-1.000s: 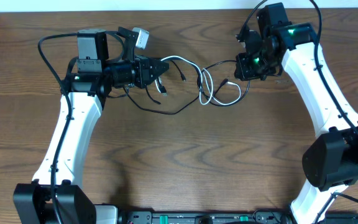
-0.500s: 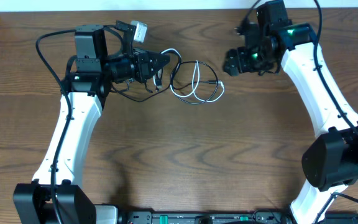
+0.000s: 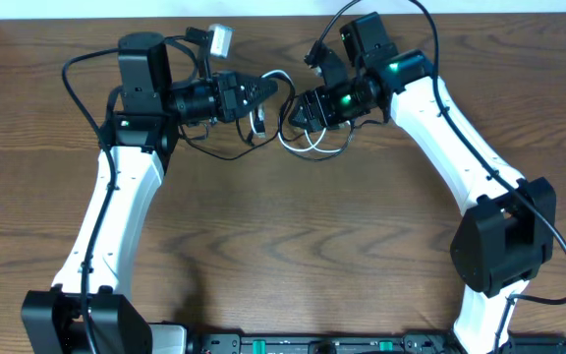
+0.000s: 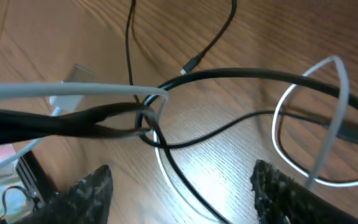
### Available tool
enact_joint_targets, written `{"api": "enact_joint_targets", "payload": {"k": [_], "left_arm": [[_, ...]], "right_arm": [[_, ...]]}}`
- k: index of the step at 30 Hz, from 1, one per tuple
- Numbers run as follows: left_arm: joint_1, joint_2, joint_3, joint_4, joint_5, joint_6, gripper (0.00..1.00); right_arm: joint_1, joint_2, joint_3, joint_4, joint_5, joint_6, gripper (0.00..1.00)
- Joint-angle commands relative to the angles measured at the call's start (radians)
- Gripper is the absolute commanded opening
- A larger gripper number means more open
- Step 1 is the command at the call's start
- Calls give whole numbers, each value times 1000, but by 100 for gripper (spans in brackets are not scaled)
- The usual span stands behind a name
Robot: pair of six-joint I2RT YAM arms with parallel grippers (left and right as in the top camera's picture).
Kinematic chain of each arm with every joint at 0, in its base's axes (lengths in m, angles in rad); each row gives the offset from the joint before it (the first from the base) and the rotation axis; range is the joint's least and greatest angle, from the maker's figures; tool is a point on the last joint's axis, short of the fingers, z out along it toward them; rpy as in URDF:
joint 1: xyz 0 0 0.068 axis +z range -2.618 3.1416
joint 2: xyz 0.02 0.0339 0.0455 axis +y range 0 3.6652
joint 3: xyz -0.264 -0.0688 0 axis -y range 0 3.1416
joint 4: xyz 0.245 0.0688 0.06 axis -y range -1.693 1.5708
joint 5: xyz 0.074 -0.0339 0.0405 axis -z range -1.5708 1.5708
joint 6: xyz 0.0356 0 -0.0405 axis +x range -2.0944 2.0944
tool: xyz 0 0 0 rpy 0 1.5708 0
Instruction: Untangle cables
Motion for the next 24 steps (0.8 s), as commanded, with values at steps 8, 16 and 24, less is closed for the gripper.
{"api": "enact_joint_targets", "payload": {"k": [8,16,24], "left_arm": [[0,-23,22,201,33,-348,7],[6,-23,22,227,29,-353,7],[34,-23,22,425,30,-531,7]], "right_arm": [[9,13,-121,119,164,229,44],[5,13,-124,5,381,246,46],[-45,13,-211,-30,442,263,49]]}}
